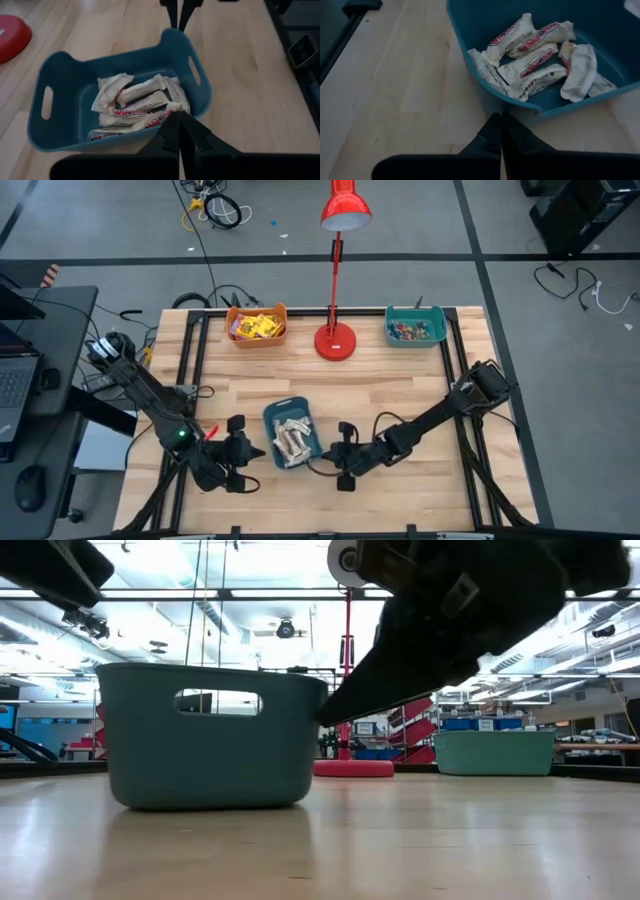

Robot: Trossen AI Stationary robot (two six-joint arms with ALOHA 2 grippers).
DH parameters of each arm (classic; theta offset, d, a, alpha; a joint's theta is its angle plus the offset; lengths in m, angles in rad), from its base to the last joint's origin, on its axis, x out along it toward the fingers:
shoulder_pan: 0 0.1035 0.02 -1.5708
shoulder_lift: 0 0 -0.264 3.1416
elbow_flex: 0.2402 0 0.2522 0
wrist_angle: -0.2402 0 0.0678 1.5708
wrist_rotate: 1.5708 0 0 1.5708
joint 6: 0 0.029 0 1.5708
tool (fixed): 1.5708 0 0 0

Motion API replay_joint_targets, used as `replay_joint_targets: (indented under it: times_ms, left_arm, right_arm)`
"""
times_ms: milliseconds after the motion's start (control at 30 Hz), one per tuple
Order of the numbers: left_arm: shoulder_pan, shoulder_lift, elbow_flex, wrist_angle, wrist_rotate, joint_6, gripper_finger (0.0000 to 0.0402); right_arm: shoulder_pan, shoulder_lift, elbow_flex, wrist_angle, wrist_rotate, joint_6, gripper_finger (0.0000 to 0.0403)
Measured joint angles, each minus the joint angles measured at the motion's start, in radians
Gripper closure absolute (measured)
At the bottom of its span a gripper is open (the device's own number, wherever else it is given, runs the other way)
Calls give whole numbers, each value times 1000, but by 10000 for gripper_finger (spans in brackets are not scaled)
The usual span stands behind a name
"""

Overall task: Sort candy
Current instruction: Move the blue bin to the bottom left of the table

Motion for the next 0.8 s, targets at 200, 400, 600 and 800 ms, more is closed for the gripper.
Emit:
replay_joint_targets:
  times_ms: [200, 400, 600, 800]
  left_arm:
    - [-32, 0, 0, -26, 15, -19, 402]
    - [-52, 0, 0, -14, 14, -18, 402]
    - [-51, 12, 0, 61, 24, 81, 402]
    - [-52, 21, 0, 92, 80, 142, 402]
  right_arm:
    - [-44, 0, 0, 43, -88, -92, 403]
    - [-89, 0, 0, 69, -157, -150, 403]
    - [-138, 0, 0, 92, -218, -211, 403]
    - [-169, 0, 0, 140, -303, -269, 403]
